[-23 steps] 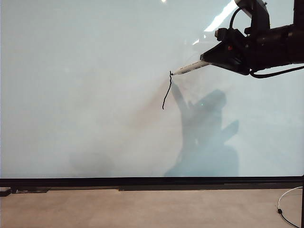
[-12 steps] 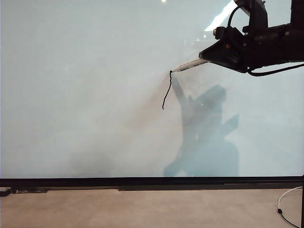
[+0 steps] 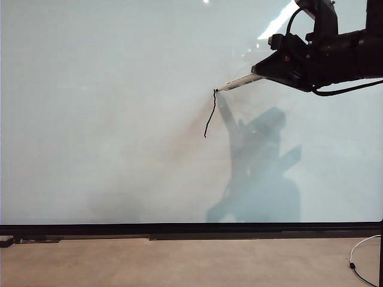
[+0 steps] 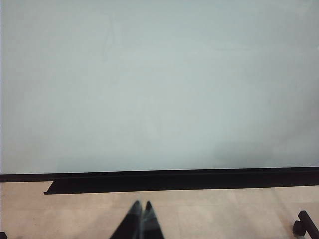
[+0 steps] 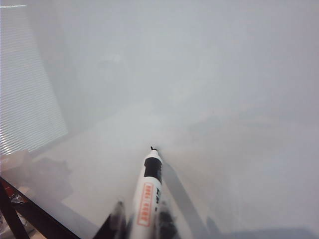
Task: Pick up the pen on the shelf to the right of the whiteboard and draw a rectangle.
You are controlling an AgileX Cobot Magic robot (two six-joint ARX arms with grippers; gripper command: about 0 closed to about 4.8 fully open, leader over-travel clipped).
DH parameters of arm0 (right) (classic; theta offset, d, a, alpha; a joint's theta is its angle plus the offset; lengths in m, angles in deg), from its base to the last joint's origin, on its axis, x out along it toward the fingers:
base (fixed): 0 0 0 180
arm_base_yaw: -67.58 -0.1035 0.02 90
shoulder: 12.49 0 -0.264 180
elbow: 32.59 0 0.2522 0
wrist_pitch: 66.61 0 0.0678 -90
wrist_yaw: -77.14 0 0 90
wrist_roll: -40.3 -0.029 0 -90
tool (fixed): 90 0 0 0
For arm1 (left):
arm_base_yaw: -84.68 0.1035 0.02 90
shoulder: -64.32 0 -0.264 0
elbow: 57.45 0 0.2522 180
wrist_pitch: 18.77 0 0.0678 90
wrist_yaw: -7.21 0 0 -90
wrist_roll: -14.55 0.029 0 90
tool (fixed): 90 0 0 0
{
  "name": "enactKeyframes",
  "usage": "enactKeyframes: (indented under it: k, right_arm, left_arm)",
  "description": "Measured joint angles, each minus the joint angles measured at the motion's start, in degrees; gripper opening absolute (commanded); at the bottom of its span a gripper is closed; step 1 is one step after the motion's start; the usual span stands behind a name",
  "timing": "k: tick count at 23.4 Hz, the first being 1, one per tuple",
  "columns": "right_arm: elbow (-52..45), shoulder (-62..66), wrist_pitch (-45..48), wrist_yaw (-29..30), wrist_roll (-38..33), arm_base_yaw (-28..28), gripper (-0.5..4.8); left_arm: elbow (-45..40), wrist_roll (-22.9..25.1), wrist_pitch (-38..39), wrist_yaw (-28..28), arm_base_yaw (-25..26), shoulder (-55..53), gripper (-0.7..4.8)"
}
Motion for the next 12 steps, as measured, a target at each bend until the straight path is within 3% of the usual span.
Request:
enactKeyframes:
  k: [12]
  right_arm:
    - [0.0,-0.1,0.0,0.2,0.1,1.1,-0.06]
  left_arm:
    - [0.0,0.0,0.0,0.0,0.0,0.0,-0.04]
